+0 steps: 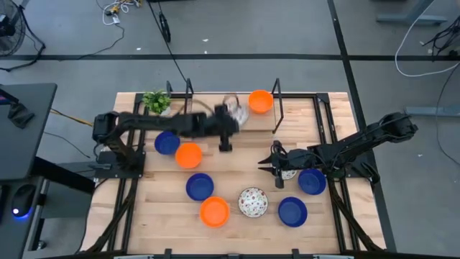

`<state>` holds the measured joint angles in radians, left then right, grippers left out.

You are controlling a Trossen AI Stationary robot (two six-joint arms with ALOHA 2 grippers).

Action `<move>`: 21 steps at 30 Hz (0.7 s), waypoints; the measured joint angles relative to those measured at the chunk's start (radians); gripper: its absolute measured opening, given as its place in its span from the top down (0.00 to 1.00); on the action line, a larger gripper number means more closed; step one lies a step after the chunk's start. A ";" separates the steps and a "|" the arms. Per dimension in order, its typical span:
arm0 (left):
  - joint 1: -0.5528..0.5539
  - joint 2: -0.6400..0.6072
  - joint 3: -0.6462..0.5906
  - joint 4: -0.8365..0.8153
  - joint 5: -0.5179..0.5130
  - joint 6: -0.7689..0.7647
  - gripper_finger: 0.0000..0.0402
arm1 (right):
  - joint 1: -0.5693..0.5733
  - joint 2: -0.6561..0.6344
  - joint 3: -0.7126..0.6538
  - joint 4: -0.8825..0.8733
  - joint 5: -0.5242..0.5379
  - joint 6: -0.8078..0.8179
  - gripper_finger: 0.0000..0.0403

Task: Pick & Place Mini bowls
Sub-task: Put the white bowl on the shelf

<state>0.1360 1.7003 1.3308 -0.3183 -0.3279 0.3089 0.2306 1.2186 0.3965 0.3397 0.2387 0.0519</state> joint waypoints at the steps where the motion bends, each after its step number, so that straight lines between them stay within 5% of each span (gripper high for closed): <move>1: 0.039 0.006 0.000 0.014 0.026 0.017 0.98 | 0.000 0.000 0.000 0.000 0.008 -0.005 0.77; 9: 0.230 0.119 0.000 0.106 0.123 0.098 0.98 | -0.002 0.000 0.000 0.006 0.016 -0.027 0.77; 21: 0.258 0.231 0.000 0.131 0.081 0.176 0.96 | -0.002 0.000 0.000 0.003 0.016 -0.034 0.77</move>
<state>0.3943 1.9311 1.3304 -0.1872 -0.2471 0.4845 0.2283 1.2186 0.3969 0.3423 0.2543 0.0178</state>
